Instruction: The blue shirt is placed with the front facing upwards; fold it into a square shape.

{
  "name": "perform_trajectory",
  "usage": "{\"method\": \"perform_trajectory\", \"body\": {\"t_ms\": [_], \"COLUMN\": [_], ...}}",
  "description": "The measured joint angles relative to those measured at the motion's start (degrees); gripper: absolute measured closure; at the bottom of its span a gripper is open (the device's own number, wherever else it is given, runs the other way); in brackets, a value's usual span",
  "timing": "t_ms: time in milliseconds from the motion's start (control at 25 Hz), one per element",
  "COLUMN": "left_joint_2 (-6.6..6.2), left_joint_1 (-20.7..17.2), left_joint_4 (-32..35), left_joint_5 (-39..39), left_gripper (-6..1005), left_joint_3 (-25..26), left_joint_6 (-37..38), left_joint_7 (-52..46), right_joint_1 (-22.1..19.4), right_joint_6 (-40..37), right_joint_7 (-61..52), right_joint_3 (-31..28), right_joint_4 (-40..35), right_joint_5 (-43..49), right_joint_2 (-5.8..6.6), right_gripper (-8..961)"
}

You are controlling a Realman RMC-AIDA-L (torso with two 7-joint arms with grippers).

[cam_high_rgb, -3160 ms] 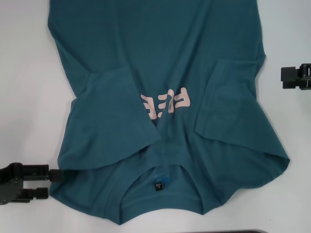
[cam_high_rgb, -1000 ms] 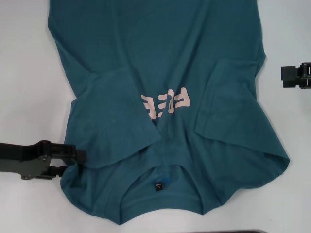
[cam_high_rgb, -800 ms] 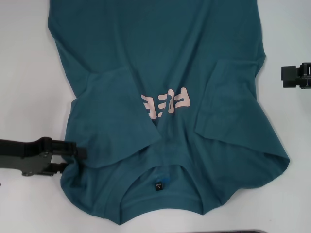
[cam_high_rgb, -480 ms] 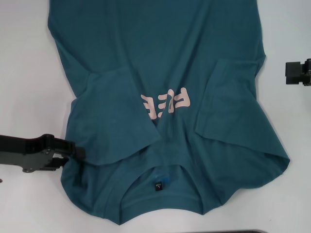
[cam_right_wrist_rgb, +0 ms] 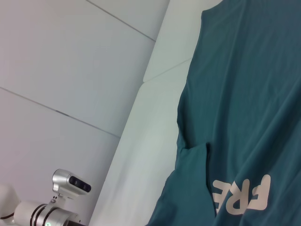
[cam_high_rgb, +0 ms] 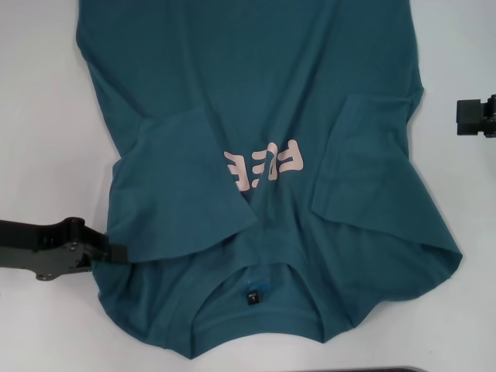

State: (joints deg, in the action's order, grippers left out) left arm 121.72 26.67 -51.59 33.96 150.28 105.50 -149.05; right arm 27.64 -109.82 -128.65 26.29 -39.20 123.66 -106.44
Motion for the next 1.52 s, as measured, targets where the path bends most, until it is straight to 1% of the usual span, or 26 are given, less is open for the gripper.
{"method": "perform_trajectory", "body": {"t_ms": [160,280,400,480,560,760,960,1200,1360,1520], "left_joint_2": [-0.17,-0.36,-0.84,-1.21,-1.31,-1.31,-1.31,-1.35,-1.37,-1.39], "left_joint_1": [-0.2,-0.2,-0.2,-0.2,0.0,0.6,0.8,0.6,0.8,0.9], "left_joint_4": [0.0,0.1,0.2,0.4,0.5,0.7,0.9,1.5,1.6,1.6], "left_joint_5": [0.4,1.1,1.9,1.9,1.9,1.9,1.9,1.9,1.9,1.9], "left_gripper": [961,963,964,965,965,965,965,966,966,966], "left_joint_3": [0.0,0.1,0.2,0.5,1.1,1.4,1.4,1.4,1.4,1.4], "left_joint_6": [1.2,2.6,3.1,2.9,2.7,2.4,2.1,1.3,1.1,1.1], "left_joint_7": [0.8,1.7,1.9,1.7,1.7,1.7,1.6,1.6,1.6,1.6], "right_joint_1": [0.0,-0.1,-0.5,-1.0,-1.5,-1.9,-1.8,-1.9,-1.6,-1.4], "right_joint_6": [0.2,0.2,0.0,-0.6,-1.7,-3.7,-2.9,-0.6,1.4,2.8], "right_joint_7": [0.5,1.4,1.8,2.1,2.5,2.9,3.5,3.8,4.1,4.6], "right_joint_3": [0.2,0.4,1.2,1.9,2.2,3.7,4.1,4.2,4.2,4.2], "right_joint_4": [0.0,0.2,0.5,0.5,0.5,0.5,0.0,-0.2,-0.2,0.1], "right_joint_5": [0.0,0.3,1.1,3.2,5.8,12.5,16.6,19.5,22.0,22.6], "right_joint_2": [-0.20,-0.34,0.07,0.57,0.95,1.04,0.42,0.53,-0.18,-0.84], "right_gripper": [187,187,187,187,187,187,187,187,187,187]}}
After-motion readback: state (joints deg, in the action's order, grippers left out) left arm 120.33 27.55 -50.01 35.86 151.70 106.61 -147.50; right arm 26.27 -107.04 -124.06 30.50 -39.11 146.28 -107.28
